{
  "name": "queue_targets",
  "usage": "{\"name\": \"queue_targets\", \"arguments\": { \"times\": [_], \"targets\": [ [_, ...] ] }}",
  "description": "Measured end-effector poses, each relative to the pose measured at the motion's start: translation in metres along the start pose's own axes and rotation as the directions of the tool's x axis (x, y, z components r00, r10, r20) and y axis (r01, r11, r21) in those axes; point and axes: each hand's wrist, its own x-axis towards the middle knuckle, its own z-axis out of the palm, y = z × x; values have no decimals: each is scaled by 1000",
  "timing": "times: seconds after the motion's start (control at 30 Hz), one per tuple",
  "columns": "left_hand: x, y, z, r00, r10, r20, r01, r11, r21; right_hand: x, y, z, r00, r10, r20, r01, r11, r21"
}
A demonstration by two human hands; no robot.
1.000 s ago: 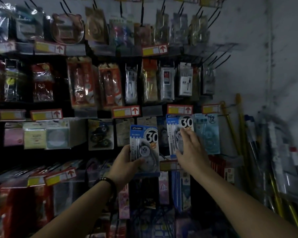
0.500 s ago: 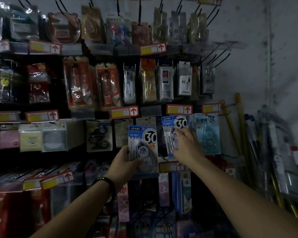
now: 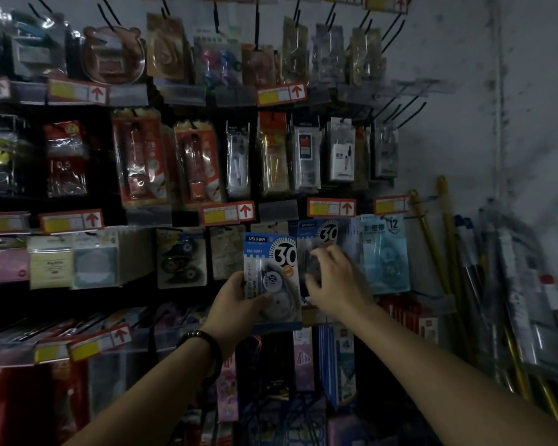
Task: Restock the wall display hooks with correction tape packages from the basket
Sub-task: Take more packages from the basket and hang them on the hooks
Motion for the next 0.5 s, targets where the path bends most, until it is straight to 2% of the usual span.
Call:
{"name": "queue_targets", "arguments": {
  "times": [0.13, 0.2, 0.27, 0.37, 0.5],
  "targets": [
    [0, 1, 14, 999, 30, 23, -30, 999, 19, -33, -2, -5, 958, -280, -59, 284, 957, 67],
    [0, 0, 23, 998, 52, 41, -52, 999, 14, -44, 2, -3, 932, -360, -46, 362, 930, 62],
    [-3, -1, 31, 996, 76, 55, -77, 997, 4, -51, 3, -2, 929, -368, -32, 369, 926, 79],
    [-7, 1, 40, 991, 100, 84, -104, 994, 37, -53, 6, -1, 953, -299, -50, 303, 944, 129],
    [-3, 1, 38, 996, 52, 68, -61, 987, 151, -52, 17, 1, 964, -264, -42, 267, 957, 117]
  ]
}}
